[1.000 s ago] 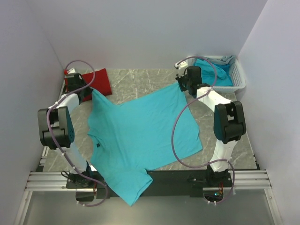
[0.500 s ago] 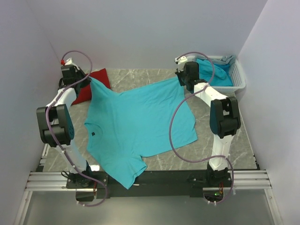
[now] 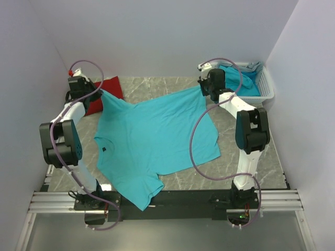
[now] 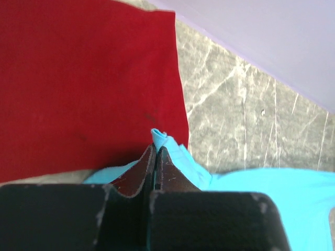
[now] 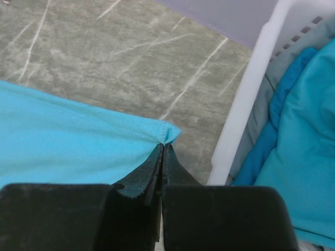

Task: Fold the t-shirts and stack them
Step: Fold the tshirt

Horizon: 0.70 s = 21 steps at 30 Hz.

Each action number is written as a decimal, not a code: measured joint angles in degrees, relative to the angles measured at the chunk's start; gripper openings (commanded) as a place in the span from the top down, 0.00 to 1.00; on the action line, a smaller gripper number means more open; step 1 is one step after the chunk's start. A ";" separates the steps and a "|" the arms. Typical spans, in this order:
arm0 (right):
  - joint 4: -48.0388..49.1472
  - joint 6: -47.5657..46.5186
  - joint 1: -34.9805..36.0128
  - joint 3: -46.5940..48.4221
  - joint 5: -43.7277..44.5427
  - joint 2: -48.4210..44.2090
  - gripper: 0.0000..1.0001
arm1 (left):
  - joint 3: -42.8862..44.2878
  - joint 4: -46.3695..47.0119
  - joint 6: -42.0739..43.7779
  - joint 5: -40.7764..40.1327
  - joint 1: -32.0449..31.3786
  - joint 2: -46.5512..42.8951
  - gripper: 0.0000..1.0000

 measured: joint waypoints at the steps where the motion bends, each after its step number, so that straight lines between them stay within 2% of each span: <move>1: -0.15 0.00 0.00 -0.02 -0.70 0.00 1.00 | -0.83 0.07 0.00 0.11 0.00 -0.61 1.00; 8: -2.21 -0.92 0.02 2.34 -3.87 1.42 1.00 | -2.97 0.35 -0.15 1.40 0.00 -2.93 1.00; 13: -3.78 -3.17 0.02 6.97 -3.93 5.86 1.00 | -2.97 0.35 -0.17 2.86 0.00 -3.04 1.00; 21: -5.90 -5.05 0.02 7.72 -3.02 8.66 1.00 | -4.22 0.22 -0.31 3.54 0.00 -4.74 1.00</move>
